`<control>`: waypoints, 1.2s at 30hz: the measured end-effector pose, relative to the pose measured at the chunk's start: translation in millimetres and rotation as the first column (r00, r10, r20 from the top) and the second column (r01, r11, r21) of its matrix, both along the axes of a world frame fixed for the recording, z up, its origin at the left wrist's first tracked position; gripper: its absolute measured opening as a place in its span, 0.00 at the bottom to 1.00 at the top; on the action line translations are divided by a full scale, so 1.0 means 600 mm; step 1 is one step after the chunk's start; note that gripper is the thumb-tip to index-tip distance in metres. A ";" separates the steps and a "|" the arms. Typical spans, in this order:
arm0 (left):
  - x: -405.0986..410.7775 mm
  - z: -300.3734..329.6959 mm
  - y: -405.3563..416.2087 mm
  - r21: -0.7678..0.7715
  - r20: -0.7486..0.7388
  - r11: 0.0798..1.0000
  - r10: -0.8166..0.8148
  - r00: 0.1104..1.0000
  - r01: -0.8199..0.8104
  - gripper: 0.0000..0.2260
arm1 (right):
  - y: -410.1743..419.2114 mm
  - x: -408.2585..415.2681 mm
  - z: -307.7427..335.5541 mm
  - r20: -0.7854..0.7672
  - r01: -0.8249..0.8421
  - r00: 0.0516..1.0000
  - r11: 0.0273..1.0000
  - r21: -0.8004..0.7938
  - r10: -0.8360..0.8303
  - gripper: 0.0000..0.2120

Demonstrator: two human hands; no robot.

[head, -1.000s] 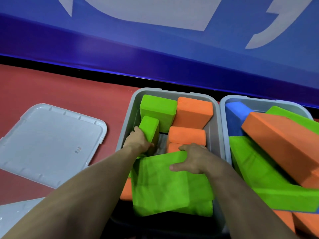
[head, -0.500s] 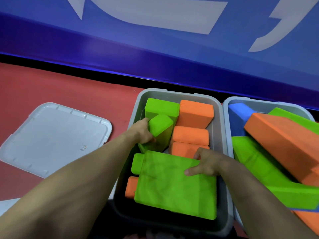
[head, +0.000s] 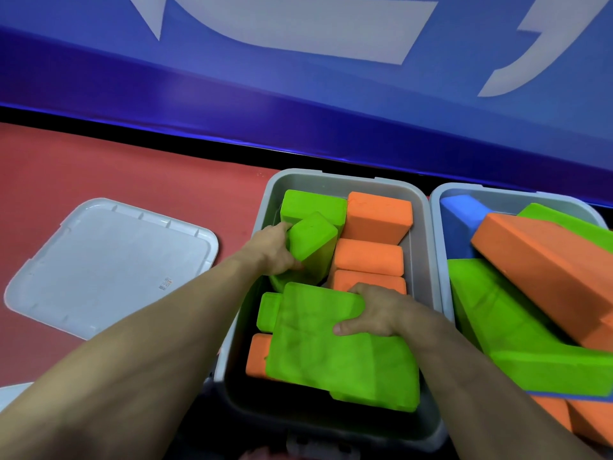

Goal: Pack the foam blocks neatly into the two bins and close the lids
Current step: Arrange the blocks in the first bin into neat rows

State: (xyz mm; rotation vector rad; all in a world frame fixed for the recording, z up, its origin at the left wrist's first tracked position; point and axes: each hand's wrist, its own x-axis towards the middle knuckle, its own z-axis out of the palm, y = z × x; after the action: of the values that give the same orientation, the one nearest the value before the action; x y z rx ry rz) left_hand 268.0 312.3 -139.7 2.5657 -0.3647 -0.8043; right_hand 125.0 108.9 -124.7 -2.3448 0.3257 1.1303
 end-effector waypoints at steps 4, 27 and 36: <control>0.004 0.006 -0.010 -0.005 0.039 1.000 0.010 0.999 -0.010 0.45 | 0.001 0.001 -0.003 0.017 0.027 0.999 0.999 0.017 -0.027 0.38; 0.020 0.063 -0.021 0.058 0.120 0.998 0.022 0.992 -0.029 0.45 | 0.004 0.000 -0.009 0.036 -0.005 0.999 1.000 0.026 0.004 0.53; 0.013 0.106 0.033 -0.020 0.069 0.991 -0.133 0.989 0.135 0.49 | 0.013 -0.027 0.022 -0.044 -0.117 0.992 0.993 0.020 0.118 0.51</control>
State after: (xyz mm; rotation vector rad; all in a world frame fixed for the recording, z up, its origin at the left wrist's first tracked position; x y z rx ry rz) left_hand 275.8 332.2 -75.9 2.5715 -0.5696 -0.7552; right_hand 108.9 116.8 -111.3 -2.3518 0.1948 1.2380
